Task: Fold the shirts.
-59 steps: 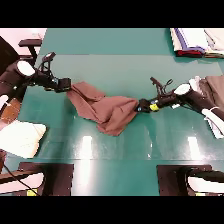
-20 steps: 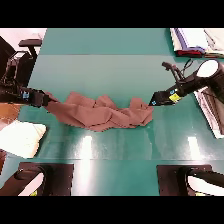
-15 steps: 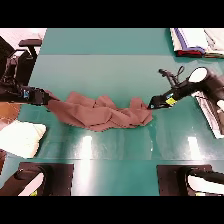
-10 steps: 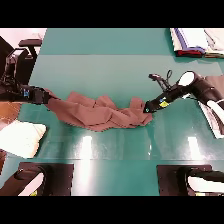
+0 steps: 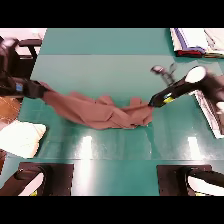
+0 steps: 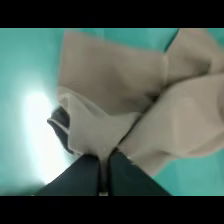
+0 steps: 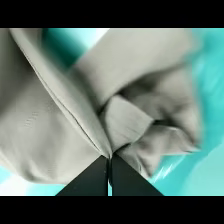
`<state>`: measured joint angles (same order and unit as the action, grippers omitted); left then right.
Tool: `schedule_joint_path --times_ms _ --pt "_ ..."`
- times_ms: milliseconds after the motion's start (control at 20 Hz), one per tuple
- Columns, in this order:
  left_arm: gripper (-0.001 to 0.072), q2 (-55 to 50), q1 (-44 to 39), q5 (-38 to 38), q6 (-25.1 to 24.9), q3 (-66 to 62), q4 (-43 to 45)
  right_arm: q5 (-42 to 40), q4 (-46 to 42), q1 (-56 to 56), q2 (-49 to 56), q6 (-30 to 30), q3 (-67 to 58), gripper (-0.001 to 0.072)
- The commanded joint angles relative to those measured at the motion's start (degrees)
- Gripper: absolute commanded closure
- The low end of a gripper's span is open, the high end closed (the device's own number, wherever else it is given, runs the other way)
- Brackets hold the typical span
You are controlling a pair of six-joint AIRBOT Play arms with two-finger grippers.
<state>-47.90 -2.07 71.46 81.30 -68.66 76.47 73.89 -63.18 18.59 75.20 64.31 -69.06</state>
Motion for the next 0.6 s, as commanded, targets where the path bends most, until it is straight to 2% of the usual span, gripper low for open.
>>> schedule_joint_path --times_ms 0,300,550 --pt "0.068 0.24 0.02 2.1 1.18 -12.83 0.26 3.08 0.17 -5.84 -9.22 2.43 -8.7 0.0697" --pt "0.0681 0.24 0.02 2.43 2.69 -44.04 -0.59 5.66 0.11 -16.13 -22.58 9.64 -30.16 0.0696" --pt "0.0682 0.24 0.02 -1.25 2.8 -54.9 -0.68 9.94 0.15 -26.45 -25.38 12.87 -42.1 0.0697"
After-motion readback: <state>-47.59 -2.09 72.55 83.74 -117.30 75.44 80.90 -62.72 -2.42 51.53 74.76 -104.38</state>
